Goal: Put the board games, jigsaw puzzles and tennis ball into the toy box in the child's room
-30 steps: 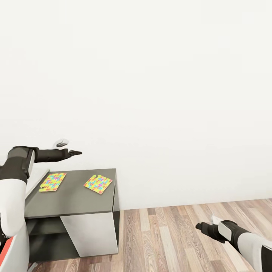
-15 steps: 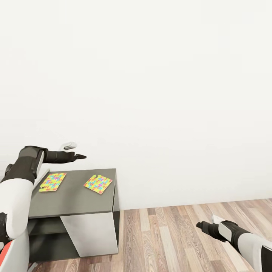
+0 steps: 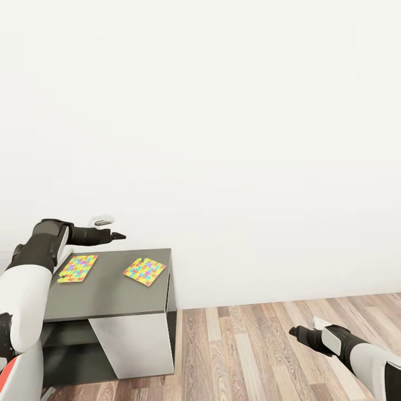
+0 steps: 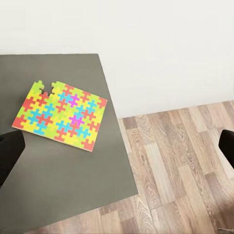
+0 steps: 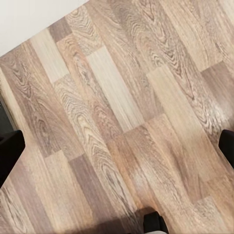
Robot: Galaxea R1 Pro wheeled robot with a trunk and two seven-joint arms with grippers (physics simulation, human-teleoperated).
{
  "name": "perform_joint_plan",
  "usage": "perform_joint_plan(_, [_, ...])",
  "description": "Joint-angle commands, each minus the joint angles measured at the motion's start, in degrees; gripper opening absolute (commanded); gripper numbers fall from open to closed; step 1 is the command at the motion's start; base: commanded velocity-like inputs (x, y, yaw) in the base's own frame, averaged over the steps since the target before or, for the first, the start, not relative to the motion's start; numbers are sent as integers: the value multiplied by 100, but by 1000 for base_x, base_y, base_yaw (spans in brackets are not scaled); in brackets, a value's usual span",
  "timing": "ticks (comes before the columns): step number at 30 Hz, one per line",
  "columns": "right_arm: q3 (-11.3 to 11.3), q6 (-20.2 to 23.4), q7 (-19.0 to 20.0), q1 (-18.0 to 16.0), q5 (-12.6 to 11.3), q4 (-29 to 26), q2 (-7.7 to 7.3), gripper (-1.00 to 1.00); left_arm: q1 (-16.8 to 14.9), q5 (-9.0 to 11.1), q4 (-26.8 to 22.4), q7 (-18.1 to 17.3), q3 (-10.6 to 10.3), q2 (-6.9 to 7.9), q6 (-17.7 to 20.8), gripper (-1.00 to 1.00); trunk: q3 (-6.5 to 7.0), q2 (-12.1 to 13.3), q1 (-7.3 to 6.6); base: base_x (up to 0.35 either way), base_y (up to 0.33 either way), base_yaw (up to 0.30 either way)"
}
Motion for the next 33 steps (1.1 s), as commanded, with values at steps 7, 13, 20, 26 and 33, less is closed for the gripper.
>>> perform_joint_plan(7, [49, 26, 20, -7, -37, -4, -2, 100, -6, -63, 6, -41, 19, 4, 18, 100, -14, -14, 4, 0, 0, 0])
perform_joint_plan(13, [50, 43, 19, -8, -35, -6, -2, 100, -5, -73, 9, -38, 14, 10, -14, 100, -26, -14, 4, 0, 0, 0])
perform_joint_plan(20, [50, 56, 18, -8, -36, -5, -2, 100, -5, -76, 9, -37, 16, 12, -112, 100, -75, -14, 4, 0, 0, 0])
perform_joint_plan(26, [50, 60, 18, -7, -42, -5, 3, 100, -5, -114, 21, -31, 17, 18, -145, 100, -129, -14, 4, 9, 0, 0])
perform_joint_plan(33, [56, 72, 14, -8, -39, -10, 6, 100, 58, -448, 33, -23, 18, -3, -214, 100, -195, -14, 4, 146, 0, 0])
